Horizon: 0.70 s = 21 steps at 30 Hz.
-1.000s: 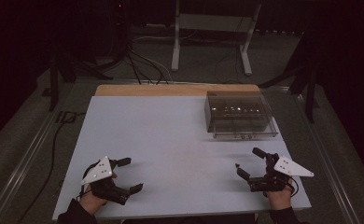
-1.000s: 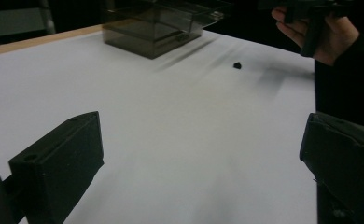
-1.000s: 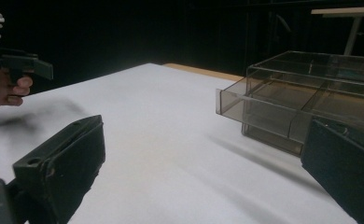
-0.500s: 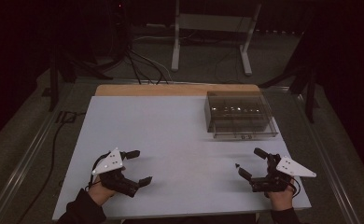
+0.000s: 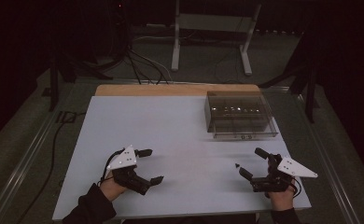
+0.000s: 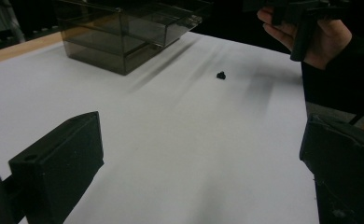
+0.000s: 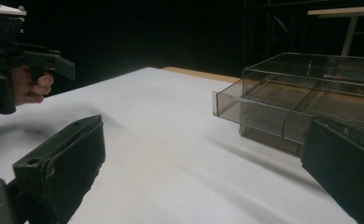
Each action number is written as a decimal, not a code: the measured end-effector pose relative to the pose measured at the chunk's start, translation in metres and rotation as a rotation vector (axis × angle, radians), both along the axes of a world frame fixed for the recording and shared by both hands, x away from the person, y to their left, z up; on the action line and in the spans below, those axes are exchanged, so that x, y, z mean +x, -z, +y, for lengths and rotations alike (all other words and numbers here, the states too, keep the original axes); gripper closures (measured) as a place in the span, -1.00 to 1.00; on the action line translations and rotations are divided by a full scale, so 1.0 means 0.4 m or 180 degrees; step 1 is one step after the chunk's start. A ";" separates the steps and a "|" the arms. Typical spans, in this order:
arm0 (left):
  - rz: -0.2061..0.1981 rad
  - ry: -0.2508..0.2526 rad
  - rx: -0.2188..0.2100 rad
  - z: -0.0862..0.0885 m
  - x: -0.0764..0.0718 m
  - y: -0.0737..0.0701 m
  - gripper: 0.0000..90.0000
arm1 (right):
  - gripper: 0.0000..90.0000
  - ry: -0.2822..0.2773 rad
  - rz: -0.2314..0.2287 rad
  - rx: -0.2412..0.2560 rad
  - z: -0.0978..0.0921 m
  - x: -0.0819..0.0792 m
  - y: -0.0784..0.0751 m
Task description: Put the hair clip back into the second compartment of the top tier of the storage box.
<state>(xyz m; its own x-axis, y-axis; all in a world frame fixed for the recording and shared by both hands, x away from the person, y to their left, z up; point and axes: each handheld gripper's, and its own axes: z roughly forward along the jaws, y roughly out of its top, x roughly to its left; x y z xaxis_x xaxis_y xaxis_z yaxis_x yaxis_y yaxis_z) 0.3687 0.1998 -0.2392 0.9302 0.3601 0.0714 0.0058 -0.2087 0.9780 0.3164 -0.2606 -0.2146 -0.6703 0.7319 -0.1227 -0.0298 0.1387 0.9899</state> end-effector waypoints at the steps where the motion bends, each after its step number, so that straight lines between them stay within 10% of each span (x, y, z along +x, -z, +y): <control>1: 0.0005 0.0009 0.0004 -0.005 0.002 -0.001 -0.99 | -1.00 -0.0003 -0.0002 0.0000 0.000 0.000 0.000; 21: -0.0006 0.0281 0.0145 -0.144 0.031 -0.018 -0.99 | -1.00 -0.0013 0.0002 -0.0009 0.002 -0.001 -0.001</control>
